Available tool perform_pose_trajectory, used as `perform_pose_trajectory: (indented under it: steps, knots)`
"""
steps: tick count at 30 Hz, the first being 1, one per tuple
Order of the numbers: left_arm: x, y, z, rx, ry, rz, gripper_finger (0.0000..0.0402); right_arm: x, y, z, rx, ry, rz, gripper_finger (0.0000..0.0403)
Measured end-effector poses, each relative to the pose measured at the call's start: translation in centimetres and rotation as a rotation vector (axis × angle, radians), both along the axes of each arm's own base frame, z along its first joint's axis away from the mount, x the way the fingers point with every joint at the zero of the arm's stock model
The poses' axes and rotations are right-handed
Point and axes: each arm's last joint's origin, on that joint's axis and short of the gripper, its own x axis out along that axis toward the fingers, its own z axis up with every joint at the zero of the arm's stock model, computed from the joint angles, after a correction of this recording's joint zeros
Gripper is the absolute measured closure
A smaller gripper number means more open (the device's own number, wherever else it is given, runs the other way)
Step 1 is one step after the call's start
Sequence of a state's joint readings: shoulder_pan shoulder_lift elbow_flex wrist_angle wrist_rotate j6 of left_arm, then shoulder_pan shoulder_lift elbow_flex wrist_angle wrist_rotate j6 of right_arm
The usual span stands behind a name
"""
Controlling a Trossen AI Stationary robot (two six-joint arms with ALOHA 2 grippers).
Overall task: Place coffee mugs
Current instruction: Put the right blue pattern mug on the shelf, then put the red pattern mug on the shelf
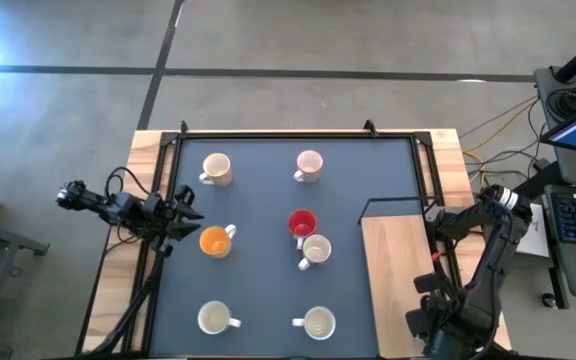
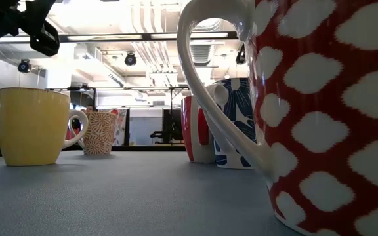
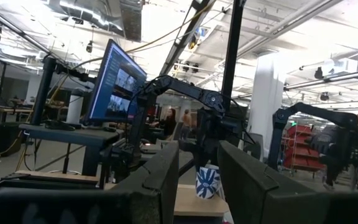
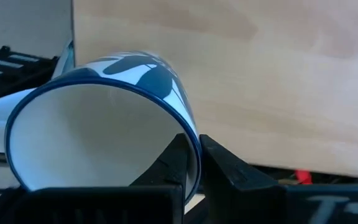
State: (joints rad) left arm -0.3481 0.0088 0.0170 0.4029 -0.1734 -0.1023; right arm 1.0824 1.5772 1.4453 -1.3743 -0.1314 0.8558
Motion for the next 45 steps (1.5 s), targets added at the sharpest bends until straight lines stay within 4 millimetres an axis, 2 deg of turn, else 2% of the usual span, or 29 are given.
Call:
perform_pose_trajectory:
  steps: [14, 23, 31, 37, 45]
  knots:
    - [0.0, 0.0, 0.0, 0.0, 0.0, 0.0, 0.0306, -1.7, 1.0, 0.1, 0.033, 0.098, -0.098, 0.0381]
    - [0.0, 0.0, 0.0, 0.0, 0.0, 0.0, 0.0306, -1.8, 1.1, 0.1, 0.028, 0.129, -0.188, 0.038]
    - [0.0, 0.0, 0.0, 0.0, 0.0, 0.0, 0.0306, -2.2, 1.1, 0.2, 0.048, 0.236, -0.206, 0.0351]
    - [0.0, 0.0, 0.0, 0.0, 0.0, 0.0, 0.0306, -2.3, 1.0, 0.5, 0.058, 0.24, -0.206, 0.0331]
    - [0.0, 0.0, 0.0, 0.0, 0.0, 0.0, 0.0306, -2.6, 0.3, 1.7, 0.079, 0.234, -0.281, 0.0333]
